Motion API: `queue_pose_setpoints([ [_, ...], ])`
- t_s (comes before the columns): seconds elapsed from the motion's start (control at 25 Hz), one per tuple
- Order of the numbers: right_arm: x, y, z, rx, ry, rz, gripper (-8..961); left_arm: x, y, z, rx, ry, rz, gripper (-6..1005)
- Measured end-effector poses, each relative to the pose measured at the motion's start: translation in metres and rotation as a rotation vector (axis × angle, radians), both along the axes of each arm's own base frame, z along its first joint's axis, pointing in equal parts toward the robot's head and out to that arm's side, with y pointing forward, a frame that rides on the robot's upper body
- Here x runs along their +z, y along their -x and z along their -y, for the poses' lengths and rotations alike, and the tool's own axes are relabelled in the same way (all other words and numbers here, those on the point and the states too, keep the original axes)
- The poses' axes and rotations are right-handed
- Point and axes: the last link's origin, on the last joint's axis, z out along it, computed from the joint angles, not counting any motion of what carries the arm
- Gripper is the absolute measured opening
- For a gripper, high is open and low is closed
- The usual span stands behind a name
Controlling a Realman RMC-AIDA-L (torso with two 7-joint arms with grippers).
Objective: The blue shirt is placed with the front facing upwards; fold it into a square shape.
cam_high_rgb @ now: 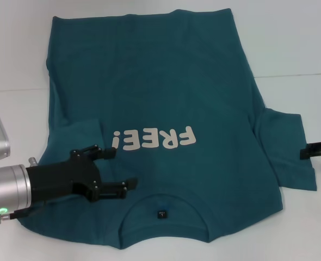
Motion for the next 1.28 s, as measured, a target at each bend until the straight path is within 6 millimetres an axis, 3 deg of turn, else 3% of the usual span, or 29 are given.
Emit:
queue_pose_setpoints([
  [0.52,-0.021,0.006,-0.01,0.01,-0.004,-0.029,881,-0.002,0.002,-0.002,0.011,-0.002,-0.014,950],
  [0.84,-0.014,0.01,-0.013,0.03,-0.083,-0.122,881,-0.002,0.002,-0.003,0.011,-0.003,-0.017,950],
  [1.28,-0.003,0.004,-0.014,0.037,-0.09,-0.092,880,-0.007,0.0,-0.004,0.015,0.006,-0.013,949],
])
